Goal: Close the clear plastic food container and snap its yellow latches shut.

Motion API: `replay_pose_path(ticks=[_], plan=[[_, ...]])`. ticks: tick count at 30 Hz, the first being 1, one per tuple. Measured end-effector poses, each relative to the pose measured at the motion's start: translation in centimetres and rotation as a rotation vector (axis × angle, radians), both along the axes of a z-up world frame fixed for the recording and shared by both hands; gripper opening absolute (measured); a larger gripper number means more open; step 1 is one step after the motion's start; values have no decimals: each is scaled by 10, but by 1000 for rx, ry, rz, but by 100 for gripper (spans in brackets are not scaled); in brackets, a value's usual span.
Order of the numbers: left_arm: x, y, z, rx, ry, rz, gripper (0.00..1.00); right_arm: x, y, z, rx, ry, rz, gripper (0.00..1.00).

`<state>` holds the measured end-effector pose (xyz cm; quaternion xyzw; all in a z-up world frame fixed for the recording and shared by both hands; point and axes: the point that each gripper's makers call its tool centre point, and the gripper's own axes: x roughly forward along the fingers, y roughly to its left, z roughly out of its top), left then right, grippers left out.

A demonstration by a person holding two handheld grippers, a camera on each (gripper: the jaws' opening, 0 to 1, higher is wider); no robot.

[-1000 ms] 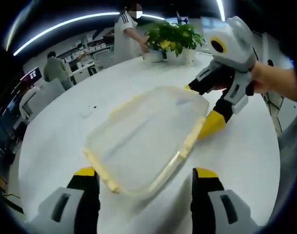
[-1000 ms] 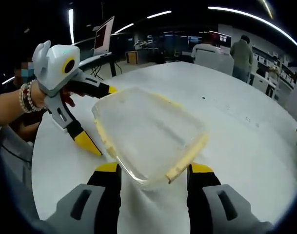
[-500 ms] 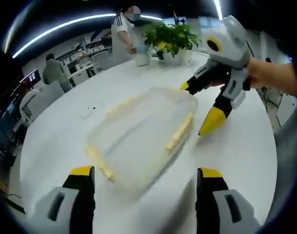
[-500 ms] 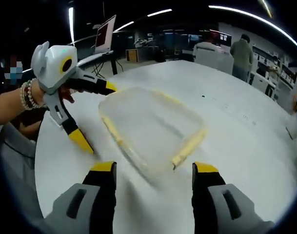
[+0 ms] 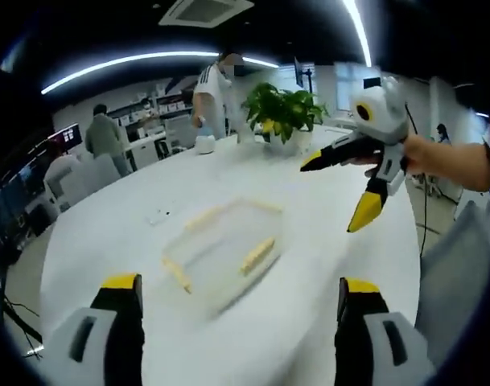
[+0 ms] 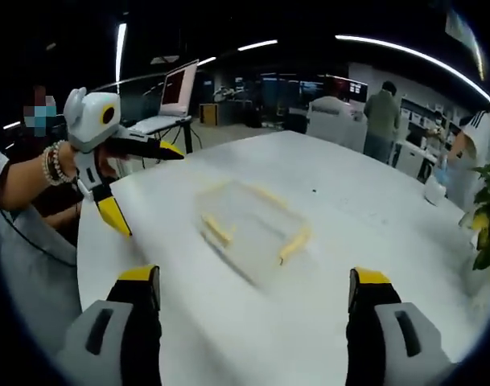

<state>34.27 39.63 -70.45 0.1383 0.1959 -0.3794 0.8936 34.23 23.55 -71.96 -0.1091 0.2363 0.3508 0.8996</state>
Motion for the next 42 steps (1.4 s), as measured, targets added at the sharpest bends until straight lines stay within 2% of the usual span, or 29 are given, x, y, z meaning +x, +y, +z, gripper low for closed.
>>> replay_pose_path(ticks=[4,6,7,8,11,13,15,19,22,24,29,31,33,36,39,42], plan=[[-25,11,18,-21,-50,3,99,-24,-8,13,35,-24,-19,98],[-38,22,22,-20,-64,21,99,-33,-16,24,52,-80,-55,96],[-44,26,23,-20,-61,30,99,-39,-22,33,49,-138,-76,94],[-51,34,25,-31,-61,53,99,-43,-25,36,55,-154,-90,94],[-67,54,33,-61,-98,111,99,-60,-36,43,79,-172,-137,100],[-79,67,35,-73,-114,140,99,-72,-43,43,67,-184,-146,100],[-90,80,34,-95,-107,182,99,-83,-51,42,65,-186,-161,100],[-112,95,28,-105,-100,199,99,-101,-62,39,92,-176,-211,100],[-130,107,28,-110,-124,217,99,-117,-62,44,144,-192,-240,99],[-141,113,24,-148,-125,242,99,-128,-60,44,156,-207,-248,99],[-163,116,15,-238,-116,281,99,-150,-55,38,184,-222,-259,98],[-169,116,11,-253,-121,300,99,-156,-57,37,205,-238,-273,98],[-175,113,8,-266,-122,316,99,-160,-59,31,223,-229,-293,99],[-180,104,3,-283,-132,308,99,-164,-62,25,246,-228,-323,99],[-181,100,-8,-277,-92,331,99,-165,-62,15,247,-207,-342,99],[-180,100,-4,-319,-62,346,99,-166,-59,10,287,-183,-349,99]])
